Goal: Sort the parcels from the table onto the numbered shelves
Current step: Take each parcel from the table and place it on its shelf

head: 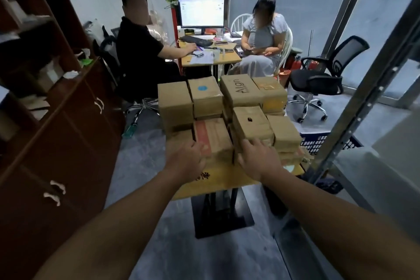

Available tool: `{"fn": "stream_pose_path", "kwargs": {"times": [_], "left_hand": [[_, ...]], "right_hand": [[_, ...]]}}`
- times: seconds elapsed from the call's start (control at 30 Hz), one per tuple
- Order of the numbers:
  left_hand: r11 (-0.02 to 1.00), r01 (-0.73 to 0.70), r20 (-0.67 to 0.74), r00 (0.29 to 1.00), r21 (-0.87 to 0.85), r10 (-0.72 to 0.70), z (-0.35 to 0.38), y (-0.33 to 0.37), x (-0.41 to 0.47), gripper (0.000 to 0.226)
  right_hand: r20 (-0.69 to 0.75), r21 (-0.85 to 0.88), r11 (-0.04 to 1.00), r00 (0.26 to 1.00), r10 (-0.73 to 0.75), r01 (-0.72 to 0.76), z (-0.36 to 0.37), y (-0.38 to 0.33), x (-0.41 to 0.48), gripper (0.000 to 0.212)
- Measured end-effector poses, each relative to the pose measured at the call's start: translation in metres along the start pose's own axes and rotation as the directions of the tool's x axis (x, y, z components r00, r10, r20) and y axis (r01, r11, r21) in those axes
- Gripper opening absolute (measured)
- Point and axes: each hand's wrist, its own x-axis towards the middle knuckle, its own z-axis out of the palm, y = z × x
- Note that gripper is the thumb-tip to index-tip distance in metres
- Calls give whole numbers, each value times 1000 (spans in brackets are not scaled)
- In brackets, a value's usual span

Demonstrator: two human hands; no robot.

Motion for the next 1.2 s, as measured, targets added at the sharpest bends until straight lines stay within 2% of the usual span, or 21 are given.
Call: {"fn": "stream_pose_path", "kwargs": {"times": [0.27,0.53,0.73,0.87,1.0,1.2], "left_hand": [[988,-154,21,988,26,153,17,18,82,48],[989,-117,31,992,-86,120,40,62,154,50],[992,4,-41,999,-126,-10,64,82,176,45],[962,109,5,994,-252,-112,82,79,174,51],[919,123,2,991,-375,-132,91,80,173,50],[882,57,-156,977,-468,-146,84,75,167,47]], "right_hand": [[-34,39,991,991,133,-132,-3,50,60,44],[17,78,990,993,119,-120,-1,103,103,45],[57,189,980,997,53,-63,18,122,126,46],[71,367,926,995,64,-86,26,125,134,51],[49,496,859,992,120,-129,32,124,138,50],[14,687,715,986,165,-130,39,114,133,49]]}}
